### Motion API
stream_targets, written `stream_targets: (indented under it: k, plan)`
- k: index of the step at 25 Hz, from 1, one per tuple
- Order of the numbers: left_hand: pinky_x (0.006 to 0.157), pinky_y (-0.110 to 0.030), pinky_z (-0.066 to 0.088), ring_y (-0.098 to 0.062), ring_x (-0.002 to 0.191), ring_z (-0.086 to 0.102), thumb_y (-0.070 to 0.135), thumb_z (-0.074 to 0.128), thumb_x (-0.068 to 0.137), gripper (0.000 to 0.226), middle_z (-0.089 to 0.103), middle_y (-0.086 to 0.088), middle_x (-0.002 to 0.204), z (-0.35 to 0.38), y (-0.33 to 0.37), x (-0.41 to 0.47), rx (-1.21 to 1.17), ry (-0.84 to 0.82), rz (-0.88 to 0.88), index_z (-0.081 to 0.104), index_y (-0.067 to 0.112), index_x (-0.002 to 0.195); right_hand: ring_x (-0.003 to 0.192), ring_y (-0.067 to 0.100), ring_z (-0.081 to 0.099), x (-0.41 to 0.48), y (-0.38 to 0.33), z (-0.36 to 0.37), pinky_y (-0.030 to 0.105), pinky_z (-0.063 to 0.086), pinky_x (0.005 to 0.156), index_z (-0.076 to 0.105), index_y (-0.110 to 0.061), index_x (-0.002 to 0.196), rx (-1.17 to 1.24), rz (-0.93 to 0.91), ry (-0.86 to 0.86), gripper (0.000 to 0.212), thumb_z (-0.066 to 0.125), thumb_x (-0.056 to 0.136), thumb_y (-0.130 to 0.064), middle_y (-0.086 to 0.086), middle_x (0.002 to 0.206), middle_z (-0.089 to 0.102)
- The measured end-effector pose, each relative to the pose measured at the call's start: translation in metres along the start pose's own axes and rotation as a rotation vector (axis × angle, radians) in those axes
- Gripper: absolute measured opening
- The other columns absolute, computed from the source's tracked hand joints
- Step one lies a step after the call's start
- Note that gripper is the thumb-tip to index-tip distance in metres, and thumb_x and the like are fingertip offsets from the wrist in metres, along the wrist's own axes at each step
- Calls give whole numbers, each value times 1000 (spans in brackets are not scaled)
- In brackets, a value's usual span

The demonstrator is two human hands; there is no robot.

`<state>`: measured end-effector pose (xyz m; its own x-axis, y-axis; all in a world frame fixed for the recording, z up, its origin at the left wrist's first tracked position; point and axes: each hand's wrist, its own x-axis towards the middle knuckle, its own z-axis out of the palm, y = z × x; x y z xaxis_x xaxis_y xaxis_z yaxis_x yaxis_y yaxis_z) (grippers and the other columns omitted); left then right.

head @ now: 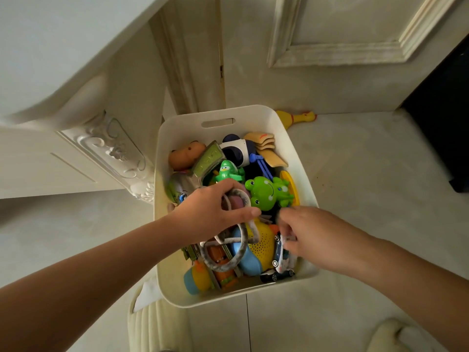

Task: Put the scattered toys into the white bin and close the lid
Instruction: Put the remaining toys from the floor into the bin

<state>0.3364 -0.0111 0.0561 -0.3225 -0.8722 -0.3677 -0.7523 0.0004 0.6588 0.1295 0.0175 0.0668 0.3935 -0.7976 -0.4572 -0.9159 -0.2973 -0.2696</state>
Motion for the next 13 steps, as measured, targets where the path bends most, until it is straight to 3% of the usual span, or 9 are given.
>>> stream_targets:
  k: [3, 6, 8, 11, 13]
  plan:
    - [73, -7, 42, 4, 88, 54, 57, 60, 81, 43, 54, 15, 110, 3, -3, 4, 31, 89, 129, 53, 41, 120, 88, 23, 60, 2, -5, 8, 28, 35, 62, 47, -16, 102, -138, 13, -14, 15, 54, 90, -19, 4, 100, 60]
    - [83, -20, 49, 1, 98, 55, 45, 56, 91, 29, 56, 17, 117, 1, -7, 5, 220, 88, 254, 58, 42, 120, 94, 17, 52, 5, -6, 8, 23, 30, 62, 53, -17, 102, -275, -1, -52, 10, 50, 93, -15, 2, 91, 45]
    - [85, -27, 52, 4, 99, 56, 45, 53, 92, 31, 60, 22, 118, -8, -8, 4, 300, 88, 253, 57, 47, 123, 97, 18, 53, 8, -7, -1, 24, 33, 62, 48, -19, 103, -130, 9, 74, 11, 52, 93, -22, -2, 92, 40]
    - [88, -29, 50, 0, 101, 52, 53, 64, 81, 41, 54, 19, 115, -21, -13, 5, 324, 29, 246, 55, 45, 121, 94, 14, 51, 11, -14, -3, 24, 38, 72, 40, -29, 128, 206, -18, 195, 51, 61, 86, -47, -6, 116, 38]
    - [92, -29, 47, -5, 105, 45, 59, 71, 71, 56, 44, 14, 118, -20, -16, 3, 412, -104, 218, 50, 43, 121, 93, 9, 47, 17, -25, 6, 21, 39, 74, 37, -34, 131, 275, -49, 184, 64, 66, 79, -55, -9, 116, 30]
